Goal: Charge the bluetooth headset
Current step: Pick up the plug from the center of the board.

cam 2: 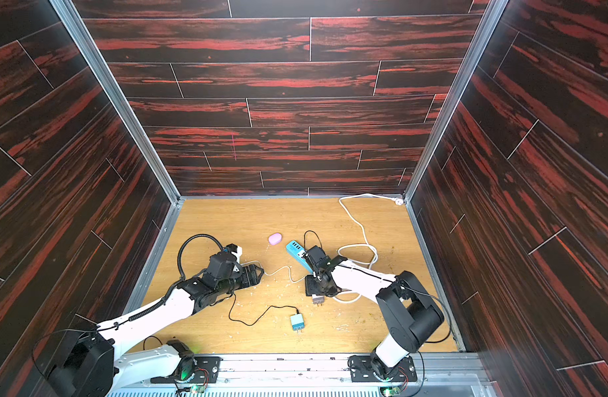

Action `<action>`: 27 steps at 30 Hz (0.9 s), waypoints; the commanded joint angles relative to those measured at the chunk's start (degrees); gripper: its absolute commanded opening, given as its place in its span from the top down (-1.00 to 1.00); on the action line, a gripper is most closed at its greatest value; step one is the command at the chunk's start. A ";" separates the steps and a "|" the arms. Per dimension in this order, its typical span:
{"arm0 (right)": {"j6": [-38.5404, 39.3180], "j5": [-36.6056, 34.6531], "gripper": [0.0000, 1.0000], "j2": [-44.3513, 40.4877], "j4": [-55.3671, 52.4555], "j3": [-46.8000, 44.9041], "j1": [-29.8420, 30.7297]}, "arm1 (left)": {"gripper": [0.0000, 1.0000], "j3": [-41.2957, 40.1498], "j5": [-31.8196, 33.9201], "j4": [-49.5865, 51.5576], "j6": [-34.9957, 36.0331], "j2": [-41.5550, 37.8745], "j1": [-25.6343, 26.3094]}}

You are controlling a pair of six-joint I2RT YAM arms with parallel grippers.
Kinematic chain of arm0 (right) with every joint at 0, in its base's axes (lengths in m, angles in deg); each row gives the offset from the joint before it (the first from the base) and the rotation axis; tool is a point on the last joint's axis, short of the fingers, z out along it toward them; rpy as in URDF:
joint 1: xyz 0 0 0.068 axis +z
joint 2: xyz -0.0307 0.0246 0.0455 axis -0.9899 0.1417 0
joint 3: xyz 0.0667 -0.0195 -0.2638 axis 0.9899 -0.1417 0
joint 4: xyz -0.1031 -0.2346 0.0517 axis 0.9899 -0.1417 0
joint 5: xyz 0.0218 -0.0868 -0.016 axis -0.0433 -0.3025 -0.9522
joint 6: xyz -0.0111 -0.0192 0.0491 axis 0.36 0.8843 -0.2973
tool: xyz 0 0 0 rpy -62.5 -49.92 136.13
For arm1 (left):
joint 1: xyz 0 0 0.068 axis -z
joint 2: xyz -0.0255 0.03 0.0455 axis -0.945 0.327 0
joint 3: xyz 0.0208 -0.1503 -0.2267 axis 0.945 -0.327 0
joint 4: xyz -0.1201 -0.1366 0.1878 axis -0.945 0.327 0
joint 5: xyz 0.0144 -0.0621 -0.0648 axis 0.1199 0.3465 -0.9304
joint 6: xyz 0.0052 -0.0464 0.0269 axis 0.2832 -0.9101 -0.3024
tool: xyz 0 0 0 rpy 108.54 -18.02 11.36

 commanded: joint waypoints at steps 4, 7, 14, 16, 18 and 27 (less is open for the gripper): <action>-0.30 -0.50 -0.21 1.44 -1.87 1.83 1.26 | -0.63 -0.76 0.95 -0.85 -0.38 0.87 0.23; -0.24 -0.75 -0.21 2.20 -2.05 1.95 1.47 | -0.63 -0.84 0.58 -1.54 -0.69 1.27 0.24; -0.03 -1.24 -0.19 3.81 -2.17 2.03 1.67 | -0.63 -0.72 0.32 -1.95 -0.82 1.71 0.37; 0.02 -1.63 -0.15 3.96 -2.42 2.01 1.70 | -0.63 -0.65 0.34 -1.95 -0.80 1.74 0.38; -0.03 -1.73 -0.13 3.99 -2.32 2.03 1.72 | -0.63 -0.68 0.33 -2.04 -0.71 1.80 0.38; -0.40 0.00 0.16 1.59 -1.28 3.27 1.68 | -0.63 -0.67 -0.07 -2.56 -0.72 1.59 0.37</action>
